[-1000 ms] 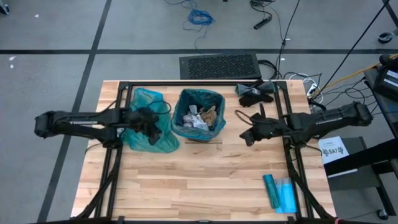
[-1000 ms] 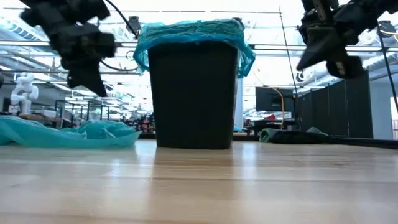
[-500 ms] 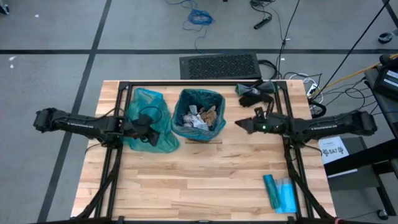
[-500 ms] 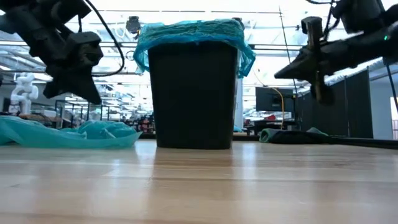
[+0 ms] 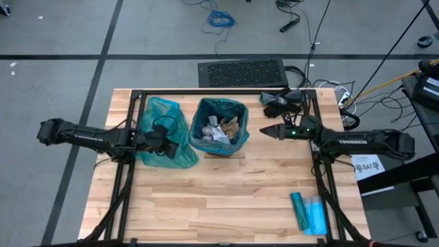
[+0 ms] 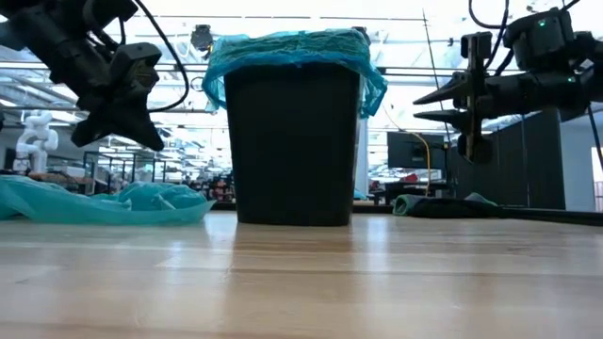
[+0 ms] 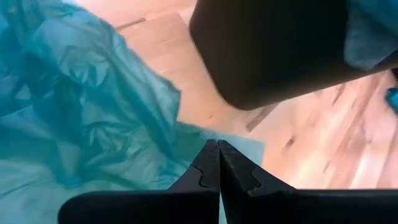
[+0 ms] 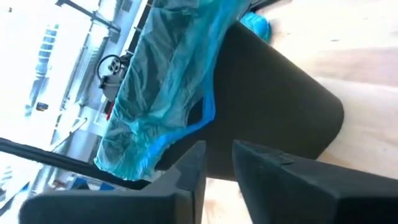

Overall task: Place trash/remove bag and relplace
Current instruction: Remove the trash bag from the trash bin

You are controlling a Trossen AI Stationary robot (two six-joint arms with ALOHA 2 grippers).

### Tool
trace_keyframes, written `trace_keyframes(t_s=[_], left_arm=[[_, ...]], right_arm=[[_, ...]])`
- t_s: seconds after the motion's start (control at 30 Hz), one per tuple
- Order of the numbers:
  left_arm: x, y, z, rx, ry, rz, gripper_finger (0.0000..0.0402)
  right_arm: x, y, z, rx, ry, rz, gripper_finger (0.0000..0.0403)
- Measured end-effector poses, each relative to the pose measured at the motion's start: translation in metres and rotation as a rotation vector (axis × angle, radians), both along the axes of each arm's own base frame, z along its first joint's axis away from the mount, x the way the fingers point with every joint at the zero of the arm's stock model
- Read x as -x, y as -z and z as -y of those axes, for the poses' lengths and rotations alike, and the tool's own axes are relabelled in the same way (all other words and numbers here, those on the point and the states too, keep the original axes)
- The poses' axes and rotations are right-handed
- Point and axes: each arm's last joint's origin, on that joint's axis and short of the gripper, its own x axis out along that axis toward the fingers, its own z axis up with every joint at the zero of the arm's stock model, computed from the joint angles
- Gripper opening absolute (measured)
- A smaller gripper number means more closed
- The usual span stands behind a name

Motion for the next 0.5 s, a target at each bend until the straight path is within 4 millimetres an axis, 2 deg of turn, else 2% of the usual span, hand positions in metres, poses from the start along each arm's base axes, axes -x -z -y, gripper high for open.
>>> trace_keyframes(t_s=[0.23, 0.37, 0.5], left_arm=[[0.000, 0.000, 0.000, -0.002, -0.003, 0.005, 0.0000], [0.000, 0.000, 0.000, -0.004, -0.004, 0.003, 0.0000], [0.001, 0.001, 0.000, -0.010, -0.009, -0.014, 0.0000]], right_arm=[[-0.010, -0.005, -0.002, -0.052, -0.029, 0.059, 0.0115], [-0.023, -0.013, 0.000, -0.052, -0.044, 0.062, 0.0127], [-0.039, -0.012, -0.003, -0.055, -0.081, 0.021, 0.0130]])
